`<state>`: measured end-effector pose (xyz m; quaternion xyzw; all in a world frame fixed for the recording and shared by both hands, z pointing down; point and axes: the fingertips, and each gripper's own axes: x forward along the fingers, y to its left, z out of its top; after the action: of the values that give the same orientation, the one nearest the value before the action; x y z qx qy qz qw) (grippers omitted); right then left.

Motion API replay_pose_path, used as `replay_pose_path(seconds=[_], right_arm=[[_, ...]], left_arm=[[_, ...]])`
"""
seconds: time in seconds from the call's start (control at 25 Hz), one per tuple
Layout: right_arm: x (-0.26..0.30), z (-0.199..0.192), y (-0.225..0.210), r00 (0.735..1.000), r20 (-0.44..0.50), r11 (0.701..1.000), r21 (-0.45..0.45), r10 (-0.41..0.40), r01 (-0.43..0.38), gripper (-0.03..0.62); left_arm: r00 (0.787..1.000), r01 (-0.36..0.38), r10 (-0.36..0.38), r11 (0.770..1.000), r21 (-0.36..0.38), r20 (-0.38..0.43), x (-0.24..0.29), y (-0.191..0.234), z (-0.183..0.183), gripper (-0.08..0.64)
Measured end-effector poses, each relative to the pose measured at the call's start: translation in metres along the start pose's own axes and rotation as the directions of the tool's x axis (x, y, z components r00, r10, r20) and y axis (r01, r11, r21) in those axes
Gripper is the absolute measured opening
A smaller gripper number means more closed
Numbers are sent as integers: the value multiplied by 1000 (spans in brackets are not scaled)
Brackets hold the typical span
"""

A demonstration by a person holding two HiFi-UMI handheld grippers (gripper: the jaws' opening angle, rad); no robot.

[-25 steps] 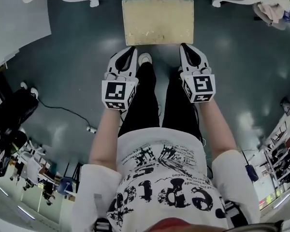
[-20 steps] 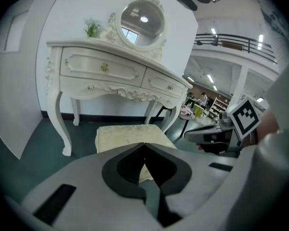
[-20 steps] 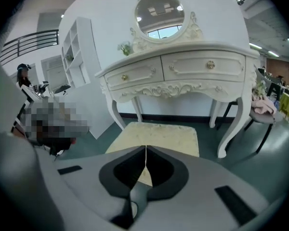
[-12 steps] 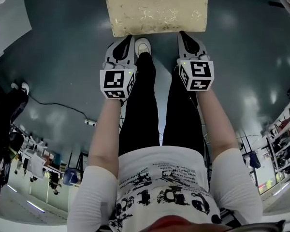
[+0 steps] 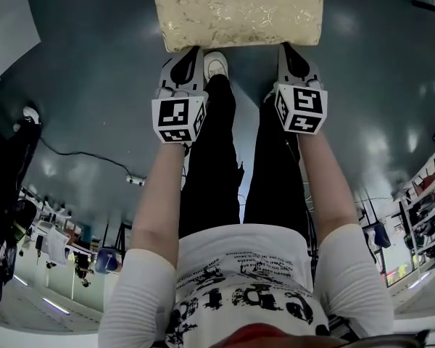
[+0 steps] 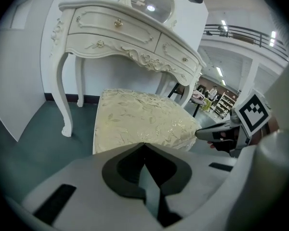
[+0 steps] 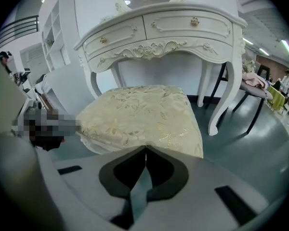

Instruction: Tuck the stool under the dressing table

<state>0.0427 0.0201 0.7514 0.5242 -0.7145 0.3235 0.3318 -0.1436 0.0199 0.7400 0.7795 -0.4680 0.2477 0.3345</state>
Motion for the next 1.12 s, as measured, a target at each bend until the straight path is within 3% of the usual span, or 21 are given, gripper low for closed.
replay_pose_path(seconds=[0.44,1.12], right_arm=[[18,4,3,998,-12,998,13,-64,64,18],[62,98,-5,999,36,999,-35,-1,3,18]], left_arm=[[1000,31,-30,999,38,-7,12,13,1,20],[997,-12,6,996,85,72,49,54,85,20]])
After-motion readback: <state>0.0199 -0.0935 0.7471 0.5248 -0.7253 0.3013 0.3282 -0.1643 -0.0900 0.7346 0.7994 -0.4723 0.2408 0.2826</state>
